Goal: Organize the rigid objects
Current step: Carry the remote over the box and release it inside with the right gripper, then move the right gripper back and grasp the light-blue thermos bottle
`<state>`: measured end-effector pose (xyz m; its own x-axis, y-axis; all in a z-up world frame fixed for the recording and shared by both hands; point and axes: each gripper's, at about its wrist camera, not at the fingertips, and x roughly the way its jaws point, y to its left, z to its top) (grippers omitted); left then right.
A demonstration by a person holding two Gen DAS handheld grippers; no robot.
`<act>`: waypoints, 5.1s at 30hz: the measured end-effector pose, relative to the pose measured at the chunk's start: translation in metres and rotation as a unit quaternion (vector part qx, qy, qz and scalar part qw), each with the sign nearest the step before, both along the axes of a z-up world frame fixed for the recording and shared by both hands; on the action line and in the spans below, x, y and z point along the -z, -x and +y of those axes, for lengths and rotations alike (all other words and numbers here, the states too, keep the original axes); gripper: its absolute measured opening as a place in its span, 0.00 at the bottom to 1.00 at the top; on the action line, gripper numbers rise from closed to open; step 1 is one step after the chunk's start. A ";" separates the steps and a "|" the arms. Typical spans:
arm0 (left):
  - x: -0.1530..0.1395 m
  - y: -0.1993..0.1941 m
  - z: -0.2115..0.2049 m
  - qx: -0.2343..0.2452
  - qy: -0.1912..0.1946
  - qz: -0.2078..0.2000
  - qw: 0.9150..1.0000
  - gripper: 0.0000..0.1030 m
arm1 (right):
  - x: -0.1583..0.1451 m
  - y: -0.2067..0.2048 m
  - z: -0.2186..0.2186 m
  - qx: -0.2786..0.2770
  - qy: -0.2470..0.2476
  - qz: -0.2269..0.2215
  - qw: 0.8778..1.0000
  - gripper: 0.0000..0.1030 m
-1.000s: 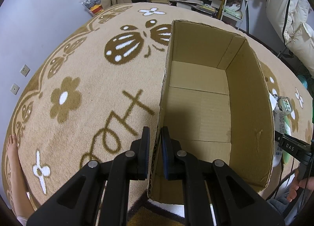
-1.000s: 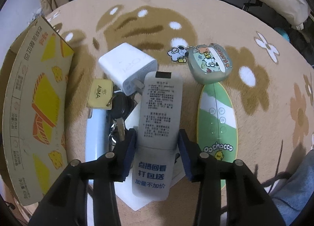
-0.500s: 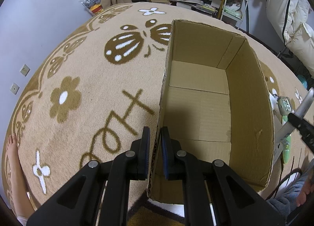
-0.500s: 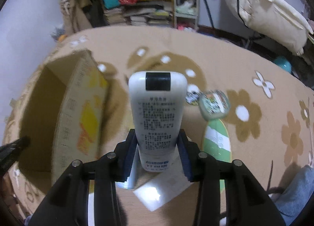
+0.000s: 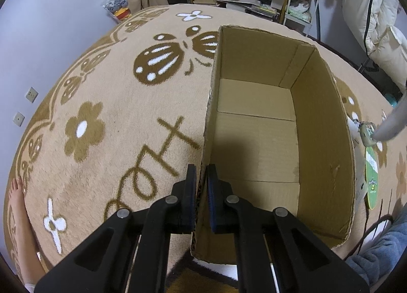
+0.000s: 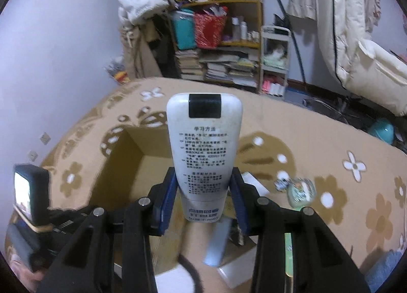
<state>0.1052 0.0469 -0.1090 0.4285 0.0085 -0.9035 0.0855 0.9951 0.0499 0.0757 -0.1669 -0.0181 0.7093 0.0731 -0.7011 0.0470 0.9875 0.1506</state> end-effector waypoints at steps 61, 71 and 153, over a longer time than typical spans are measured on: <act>0.000 0.000 0.001 -0.003 -0.006 -0.001 1.000 0.07 | 0.028 -0.017 -0.012 0.000 -0.057 0.003 0.998 1.00; 0.000 -0.001 0.002 -0.007 0.001 0.002 1.000 0.07 | 0.039 -0.012 -0.062 0.032 0.008 0.041 0.999 1.00; 0.002 0.002 0.001 -0.007 0.000 0.003 1.000 0.07 | 0.132 -0.011 -0.049 0.046 -0.091 0.239 0.966 0.28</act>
<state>0.1028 0.0480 -0.1107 0.4229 0.0157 -0.9060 0.0709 0.9962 0.0503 0.0863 -0.2156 -0.1497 0.3165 0.1772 -0.9319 0.2411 0.9351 0.2597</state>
